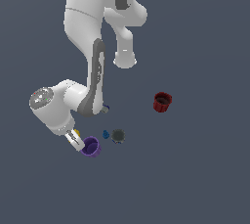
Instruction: Pick up a designated object from a clutter of objects.
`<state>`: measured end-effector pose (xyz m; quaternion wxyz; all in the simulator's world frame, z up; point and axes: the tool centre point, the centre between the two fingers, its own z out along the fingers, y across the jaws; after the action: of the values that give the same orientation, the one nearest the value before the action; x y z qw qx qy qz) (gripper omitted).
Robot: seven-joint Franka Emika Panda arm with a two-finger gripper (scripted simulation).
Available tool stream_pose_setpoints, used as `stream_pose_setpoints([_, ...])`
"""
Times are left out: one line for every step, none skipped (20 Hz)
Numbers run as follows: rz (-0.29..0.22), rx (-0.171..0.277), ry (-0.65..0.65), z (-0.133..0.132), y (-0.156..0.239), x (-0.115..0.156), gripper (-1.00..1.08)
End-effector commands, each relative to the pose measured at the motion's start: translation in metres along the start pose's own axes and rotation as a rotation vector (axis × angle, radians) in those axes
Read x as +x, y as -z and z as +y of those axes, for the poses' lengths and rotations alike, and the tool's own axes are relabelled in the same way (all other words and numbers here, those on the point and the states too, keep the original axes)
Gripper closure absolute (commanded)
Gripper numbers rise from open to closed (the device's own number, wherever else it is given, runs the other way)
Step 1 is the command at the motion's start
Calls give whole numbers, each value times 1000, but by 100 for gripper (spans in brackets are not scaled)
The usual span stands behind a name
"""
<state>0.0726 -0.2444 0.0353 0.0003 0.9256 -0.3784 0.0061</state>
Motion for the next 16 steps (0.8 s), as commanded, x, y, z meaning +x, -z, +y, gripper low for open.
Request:
stream_pose_setpoints([-12,-4,5,-2,-7,-5,108])
stream_pose_setpoints([-12,-4,5,-2,-7,-5,108])
stream_pose_setpoints([-12,-4,5,-2,-7,-5,108])
stream_pose_setpoints([-12,-4,5,-2,-7,-5,108])
stream_pose_setpoints([-12,-4,5,-2,-7,-5,108])
stream_pose_setpoints([0,0,0,0,0,0,108])
stream_pose_setpoints([0,0,0,0,0,0,108])
stream_pose_setpoints([0,0,0,0,1,-1,108])
stream_pose_setpoints([0,0,0,0,1,-1,108])
stream_pose_setpoints([0,0,0,0,3,-2,108])
stream_pose_setpoints([0,0,0,-1,4,-3,108])
stream_pose_setpoints([0,0,0,-1,6,-5,108])
stream_pose_setpoints([0,0,0,-1,8,-6,108])
stream_pose_setpoints([0,0,0,-1,10,-8,108])
stream_pose_setpoints([0,0,1,-1,13,-11,108])
stream_pose_setpoints([0,0,1,-1,16,-13,108])
